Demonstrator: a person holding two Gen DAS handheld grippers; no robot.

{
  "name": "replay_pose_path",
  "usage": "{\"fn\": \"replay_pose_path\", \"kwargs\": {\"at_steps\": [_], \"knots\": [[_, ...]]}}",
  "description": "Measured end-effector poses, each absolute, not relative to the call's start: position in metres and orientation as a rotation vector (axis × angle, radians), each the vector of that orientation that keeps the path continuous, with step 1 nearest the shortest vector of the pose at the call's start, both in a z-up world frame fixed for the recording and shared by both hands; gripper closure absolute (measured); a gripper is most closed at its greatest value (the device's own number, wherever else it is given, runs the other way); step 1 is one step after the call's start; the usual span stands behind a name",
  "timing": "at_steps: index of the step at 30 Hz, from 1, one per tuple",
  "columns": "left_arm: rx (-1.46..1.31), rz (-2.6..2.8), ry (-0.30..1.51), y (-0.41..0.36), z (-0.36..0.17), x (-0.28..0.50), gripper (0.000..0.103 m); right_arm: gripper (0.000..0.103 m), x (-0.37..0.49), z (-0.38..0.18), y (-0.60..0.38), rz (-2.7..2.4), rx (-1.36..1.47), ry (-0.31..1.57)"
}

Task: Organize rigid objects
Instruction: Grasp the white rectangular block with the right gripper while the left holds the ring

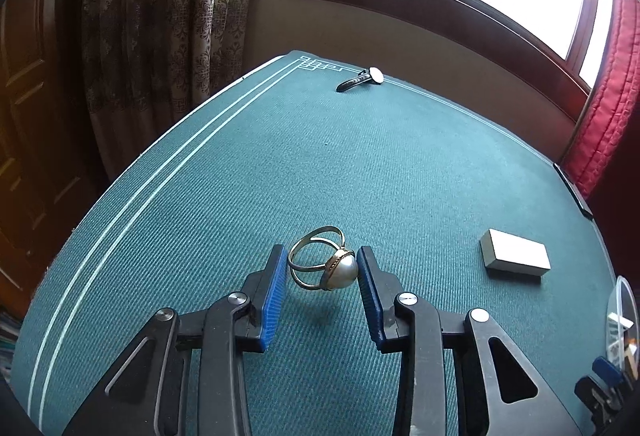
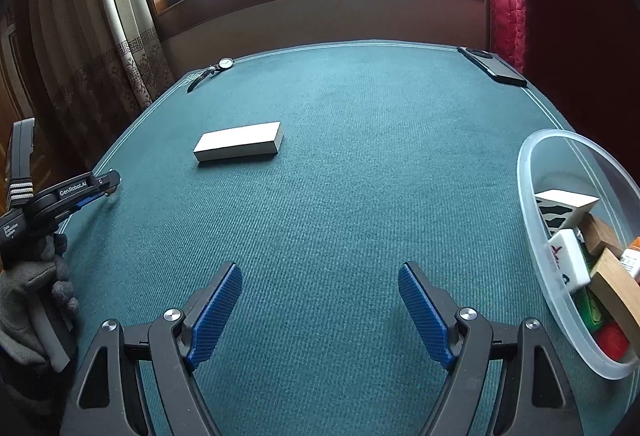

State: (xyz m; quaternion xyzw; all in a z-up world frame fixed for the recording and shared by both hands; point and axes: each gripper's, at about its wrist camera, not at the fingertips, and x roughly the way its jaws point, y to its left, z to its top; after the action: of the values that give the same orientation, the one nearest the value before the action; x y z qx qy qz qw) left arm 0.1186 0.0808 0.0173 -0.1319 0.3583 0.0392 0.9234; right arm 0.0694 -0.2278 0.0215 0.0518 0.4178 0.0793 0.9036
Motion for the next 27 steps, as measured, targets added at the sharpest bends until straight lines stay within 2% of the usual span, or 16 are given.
{"fn": "replay_pose_path", "kwargs": {"at_steps": [5,9,14,27], "knots": [[-0.267,0.041,0.718,0.075,0.02,0.113,0.067,0.012,0.098,0.02,-0.209,0.2,0.132,0.885],[-0.29,0.029,0.722,0.077,0.019,0.112,0.067,0.012,0.12,0.021,-0.19,0.226,0.119,0.889],[-0.315,0.022,0.719,0.081,0.018,0.111,0.067,0.003,0.145,0.024,-0.167,0.253,0.099,0.877],[-0.348,0.004,0.725,0.086,0.014,0.111,0.067,0.001,0.19,0.014,-0.129,0.2,0.013,0.897]]}}
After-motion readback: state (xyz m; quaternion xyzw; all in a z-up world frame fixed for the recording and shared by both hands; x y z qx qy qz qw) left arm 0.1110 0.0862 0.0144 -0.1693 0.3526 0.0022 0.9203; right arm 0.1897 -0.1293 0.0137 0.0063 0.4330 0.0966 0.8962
